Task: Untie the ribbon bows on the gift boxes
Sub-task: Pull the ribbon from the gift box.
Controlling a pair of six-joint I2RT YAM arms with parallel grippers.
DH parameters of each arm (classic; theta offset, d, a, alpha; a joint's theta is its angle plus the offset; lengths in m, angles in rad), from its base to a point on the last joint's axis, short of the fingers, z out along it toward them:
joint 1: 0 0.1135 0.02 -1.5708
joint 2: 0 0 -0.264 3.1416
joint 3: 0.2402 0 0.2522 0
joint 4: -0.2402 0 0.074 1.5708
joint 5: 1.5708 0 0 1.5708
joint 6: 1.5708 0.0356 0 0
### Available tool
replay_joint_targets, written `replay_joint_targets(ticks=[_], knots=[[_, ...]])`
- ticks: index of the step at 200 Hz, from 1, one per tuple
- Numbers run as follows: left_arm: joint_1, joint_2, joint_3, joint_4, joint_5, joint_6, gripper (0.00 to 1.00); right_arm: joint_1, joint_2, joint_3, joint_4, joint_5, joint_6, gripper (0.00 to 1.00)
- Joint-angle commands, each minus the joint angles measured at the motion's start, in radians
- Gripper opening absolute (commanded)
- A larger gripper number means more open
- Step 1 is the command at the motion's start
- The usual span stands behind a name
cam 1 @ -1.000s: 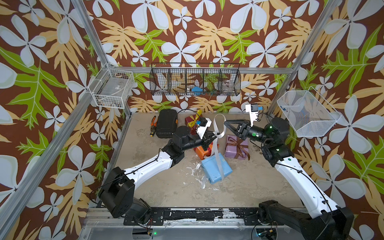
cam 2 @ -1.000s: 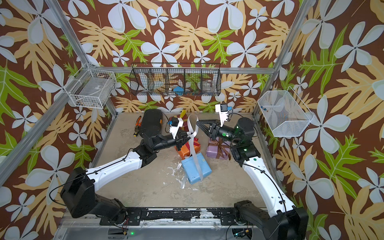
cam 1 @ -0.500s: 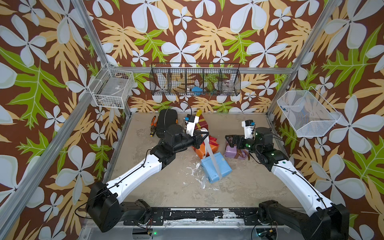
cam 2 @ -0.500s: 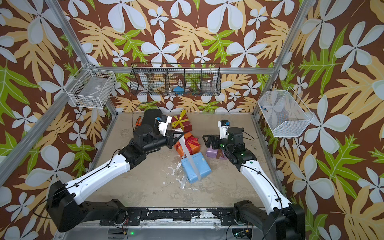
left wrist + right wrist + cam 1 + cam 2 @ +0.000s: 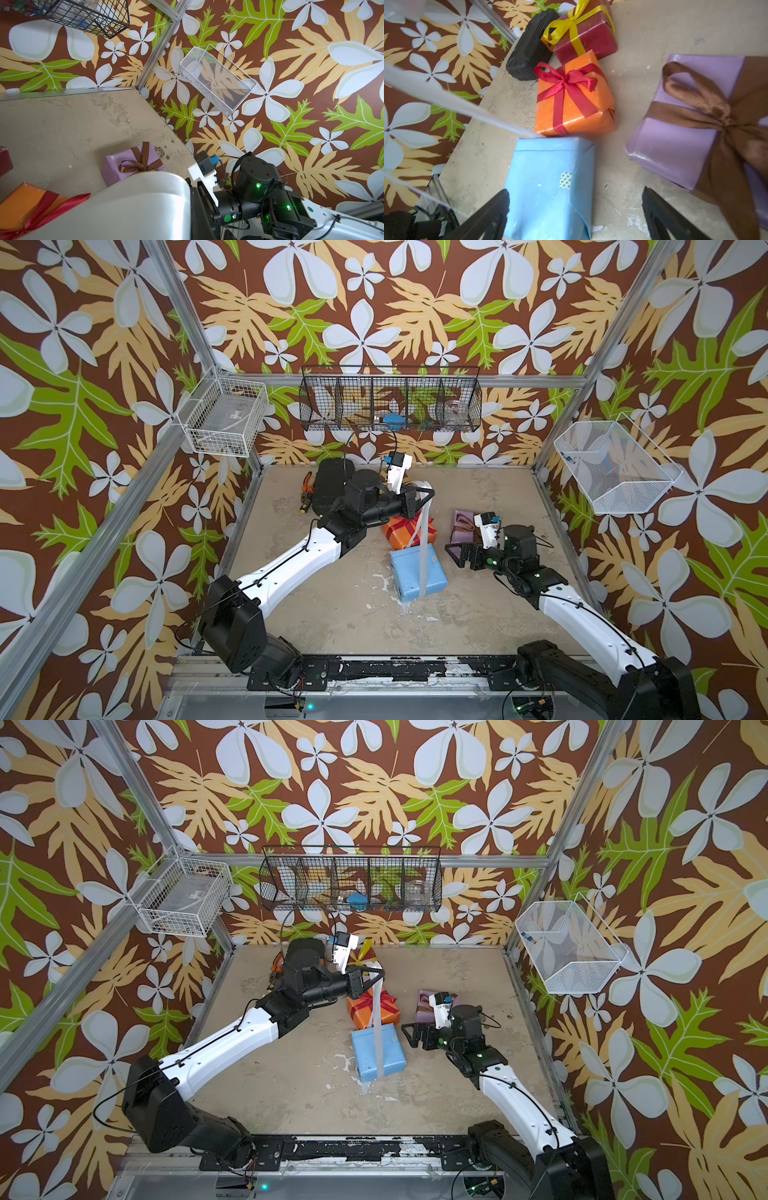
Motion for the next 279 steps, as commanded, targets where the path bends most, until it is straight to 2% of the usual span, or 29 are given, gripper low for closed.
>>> replay_joint_targets(ticks=[1, 46, 99, 146, 192, 229, 279], knots=[[0.001, 0.015, 0.039, 0.014, 0.032, 0.015, 0.00, 0.054, 0.028, -0.028, 0.080, -0.040, 0.002, 1.00], [0.001, 0.000, 0.050, 0.016, 0.043, 0.013, 0.00, 0.115, 0.193, -0.059, 0.219, -0.046, 0.012, 1.00], [0.001, -0.012, 0.070, 0.001, 0.065, 0.009, 0.00, 0.117, 0.307, -0.030, 0.203, 0.008, -0.016, 1.00], [0.005, 0.007, 0.227, -0.156, 0.026, 0.087, 0.00, 0.126, 0.381, -0.006, 0.167, 0.048, -0.029, 1.00], [0.040, 0.017, 0.370, -0.249, 0.009, 0.121, 0.00, 0.126, 0.377, -0.016, 0.155, 0.092, -0.038, 1.00], [0.155, -0.021, 0.389, -0.248, -0.012, 0.097, 0.00, 0.125, 0.376, -0.010, 0.143, 0.110, -0.044, 1.00], [0.355, -0.112, 0.300, -0.257, -0.051, 0.087, 0.00, 0.125, 0.382, 0.001, 0.120, 0.131, -0.055, 1.00]])
